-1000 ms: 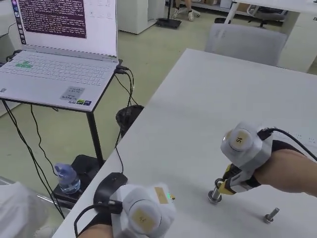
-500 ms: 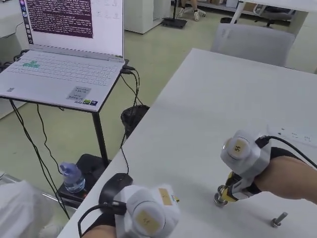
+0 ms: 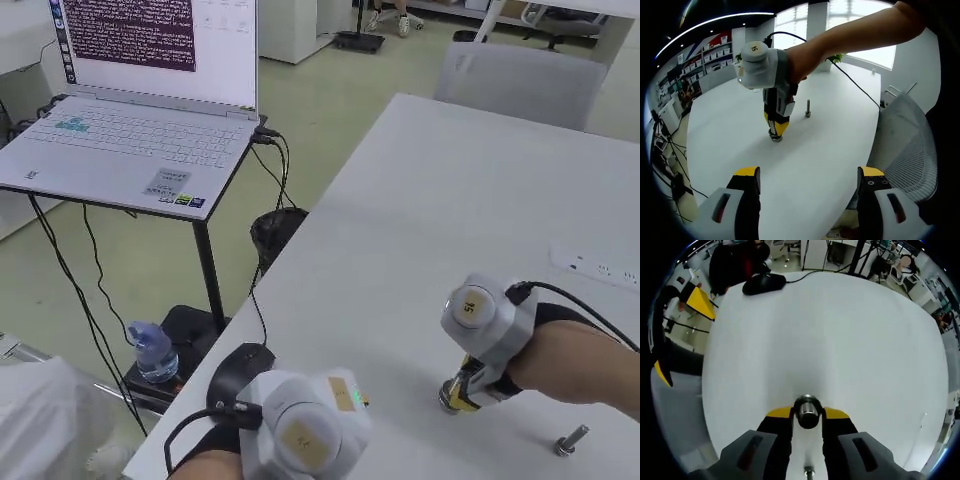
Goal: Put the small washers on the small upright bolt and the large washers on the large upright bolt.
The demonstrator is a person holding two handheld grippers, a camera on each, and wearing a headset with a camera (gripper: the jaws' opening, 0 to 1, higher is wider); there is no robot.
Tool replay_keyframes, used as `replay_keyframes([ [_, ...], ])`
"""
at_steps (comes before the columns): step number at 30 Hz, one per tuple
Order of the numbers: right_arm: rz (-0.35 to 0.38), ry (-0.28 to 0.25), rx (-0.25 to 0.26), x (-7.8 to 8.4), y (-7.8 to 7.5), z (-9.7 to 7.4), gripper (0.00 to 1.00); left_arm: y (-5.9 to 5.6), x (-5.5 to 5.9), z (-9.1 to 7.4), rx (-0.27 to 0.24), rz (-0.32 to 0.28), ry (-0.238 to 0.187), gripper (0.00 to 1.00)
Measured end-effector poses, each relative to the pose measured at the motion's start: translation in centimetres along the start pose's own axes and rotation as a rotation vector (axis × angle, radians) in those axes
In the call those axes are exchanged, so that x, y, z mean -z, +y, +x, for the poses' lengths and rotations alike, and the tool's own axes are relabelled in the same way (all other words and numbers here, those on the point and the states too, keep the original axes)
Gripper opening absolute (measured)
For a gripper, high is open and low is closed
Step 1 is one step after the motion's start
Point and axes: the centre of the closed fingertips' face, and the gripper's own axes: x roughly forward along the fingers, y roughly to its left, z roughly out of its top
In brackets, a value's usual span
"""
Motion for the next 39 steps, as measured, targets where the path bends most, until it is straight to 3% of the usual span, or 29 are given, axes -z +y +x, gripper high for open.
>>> replay_keyframes([
  [8, -0.006, 0.022, -0.001, 0.20, 0.09, 0.65, 0.22, -0.06, 0.20, -0.16, 0.003, -0.007, 0.001, 0.77],
  [30, -0.008, 0.017, -0.006, 0.17, 0.15, 0.78, 0.25, -0.54, 0.45, -0.20, 0.018, -0.010, 0.013, 0.73],
  [39, 0.001, -0.002, -0.005, 0.25, 0.33, 0.85, 0.31, -0.59, 0.57, -0.36, 0.013, -0.012, 0.013, 0.73],
])
